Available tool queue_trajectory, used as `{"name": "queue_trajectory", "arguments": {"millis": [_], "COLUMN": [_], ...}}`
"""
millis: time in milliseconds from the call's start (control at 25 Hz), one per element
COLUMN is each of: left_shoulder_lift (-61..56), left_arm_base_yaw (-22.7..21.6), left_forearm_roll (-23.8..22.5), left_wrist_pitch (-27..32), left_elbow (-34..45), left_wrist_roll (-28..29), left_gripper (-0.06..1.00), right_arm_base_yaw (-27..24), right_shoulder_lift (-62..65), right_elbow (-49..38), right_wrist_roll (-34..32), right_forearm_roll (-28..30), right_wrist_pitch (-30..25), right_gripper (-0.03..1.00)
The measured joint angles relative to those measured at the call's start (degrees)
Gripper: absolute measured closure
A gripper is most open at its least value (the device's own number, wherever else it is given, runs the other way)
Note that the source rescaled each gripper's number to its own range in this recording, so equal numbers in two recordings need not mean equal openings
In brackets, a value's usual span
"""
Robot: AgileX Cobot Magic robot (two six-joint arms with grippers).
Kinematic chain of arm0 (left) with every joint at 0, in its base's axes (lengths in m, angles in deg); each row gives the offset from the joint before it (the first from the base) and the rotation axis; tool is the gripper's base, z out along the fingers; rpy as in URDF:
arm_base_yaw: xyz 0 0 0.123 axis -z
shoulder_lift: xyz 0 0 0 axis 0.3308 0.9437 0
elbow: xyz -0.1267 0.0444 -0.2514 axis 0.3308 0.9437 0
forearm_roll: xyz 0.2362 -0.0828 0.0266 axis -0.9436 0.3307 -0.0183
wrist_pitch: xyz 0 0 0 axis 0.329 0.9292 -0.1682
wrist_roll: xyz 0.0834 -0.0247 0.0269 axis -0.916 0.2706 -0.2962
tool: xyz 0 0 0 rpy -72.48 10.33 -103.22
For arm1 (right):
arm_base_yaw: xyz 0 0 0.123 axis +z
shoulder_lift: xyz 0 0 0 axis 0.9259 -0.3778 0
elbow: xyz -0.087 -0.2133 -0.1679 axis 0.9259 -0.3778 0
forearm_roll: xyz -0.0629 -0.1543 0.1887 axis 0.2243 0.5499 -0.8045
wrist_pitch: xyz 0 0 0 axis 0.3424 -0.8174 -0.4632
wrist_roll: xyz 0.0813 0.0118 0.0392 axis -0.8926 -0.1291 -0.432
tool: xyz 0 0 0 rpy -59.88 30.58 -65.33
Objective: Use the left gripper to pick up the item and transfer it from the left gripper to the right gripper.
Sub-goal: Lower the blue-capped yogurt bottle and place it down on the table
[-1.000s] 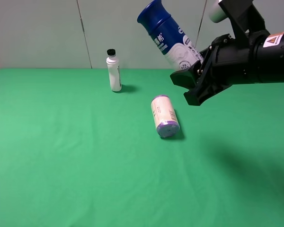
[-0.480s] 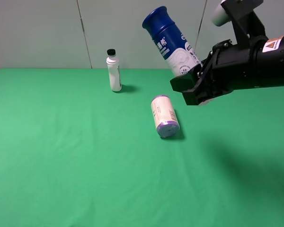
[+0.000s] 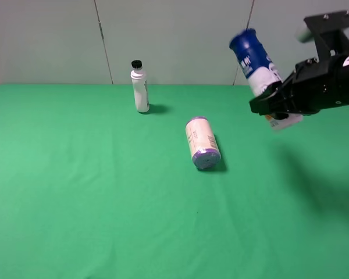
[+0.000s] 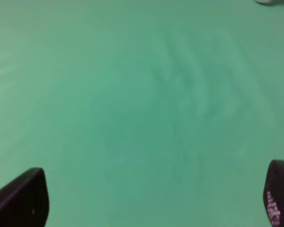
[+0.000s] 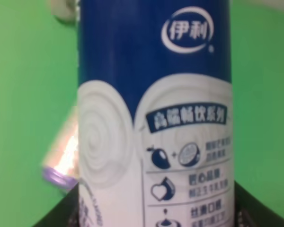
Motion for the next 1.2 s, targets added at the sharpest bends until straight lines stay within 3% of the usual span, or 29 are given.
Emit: {"name": "queue_trajectory", "arguments": {"millis": [240, 560, 1200], "left_shoulder_lift": [0.0, 0.0, 0.0], "left_arm_base_yaw": [-0.55, -0.55, -0.55], "left_forearm_roll": [0.0, 0.0, -0.05], "left_wrist_pitch": [0.0, 0.0, 0.0], "left_elbow": [0.0, 0.0, 0.0], "left_wrist_roll": [0.0, -0.04, -0.04], "left_gripper": [0.14, 0.14, 0.14], "right_arm_base_yaw": [-5.55, -8.35, -9.02], "right_shoulder_lift": [-6.38, -14.57, -25.86], "right_elbow": [0.0, 0.0, 0.05], "right_wrist_roll": [-0.16, -0.2, -0.38], "right_forearm_roll": [1.39, 3.01, 3.84], "right_wrist_pitch": [-0.75, -0.87, 0.02], "right_gripper": [0.97, 0.97, 0.97]}}
